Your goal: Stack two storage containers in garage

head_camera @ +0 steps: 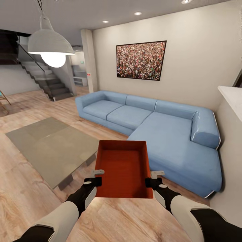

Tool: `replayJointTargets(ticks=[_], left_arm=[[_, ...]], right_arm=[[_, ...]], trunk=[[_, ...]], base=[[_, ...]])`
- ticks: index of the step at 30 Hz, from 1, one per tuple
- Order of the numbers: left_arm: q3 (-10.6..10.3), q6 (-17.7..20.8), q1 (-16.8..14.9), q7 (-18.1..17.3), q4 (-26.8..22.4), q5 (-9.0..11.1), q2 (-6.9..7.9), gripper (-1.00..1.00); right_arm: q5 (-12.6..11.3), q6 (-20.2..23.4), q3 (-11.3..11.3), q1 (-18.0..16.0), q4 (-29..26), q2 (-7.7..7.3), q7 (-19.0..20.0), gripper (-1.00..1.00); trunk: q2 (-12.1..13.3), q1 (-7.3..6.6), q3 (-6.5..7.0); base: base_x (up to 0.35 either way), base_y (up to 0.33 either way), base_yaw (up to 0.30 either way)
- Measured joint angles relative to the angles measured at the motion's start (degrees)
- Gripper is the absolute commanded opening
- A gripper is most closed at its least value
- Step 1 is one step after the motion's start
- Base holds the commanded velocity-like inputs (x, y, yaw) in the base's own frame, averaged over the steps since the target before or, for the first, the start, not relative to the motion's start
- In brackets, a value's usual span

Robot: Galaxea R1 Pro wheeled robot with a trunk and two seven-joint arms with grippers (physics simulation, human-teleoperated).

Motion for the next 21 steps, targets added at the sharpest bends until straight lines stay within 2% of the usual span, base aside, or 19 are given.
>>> replayJointTargets(ticks=[21], left_arm=[[0.0,0.0,0.0,0.0,0.0,0.0,0.00,-1.00]], right_arm=[[0.0,0.0,0.0,0.0,0.0,0.00,0.0,-1.00]], trunk=[[0.0,0.00,1.88]], base=[[0.000,0.000,0.000]])
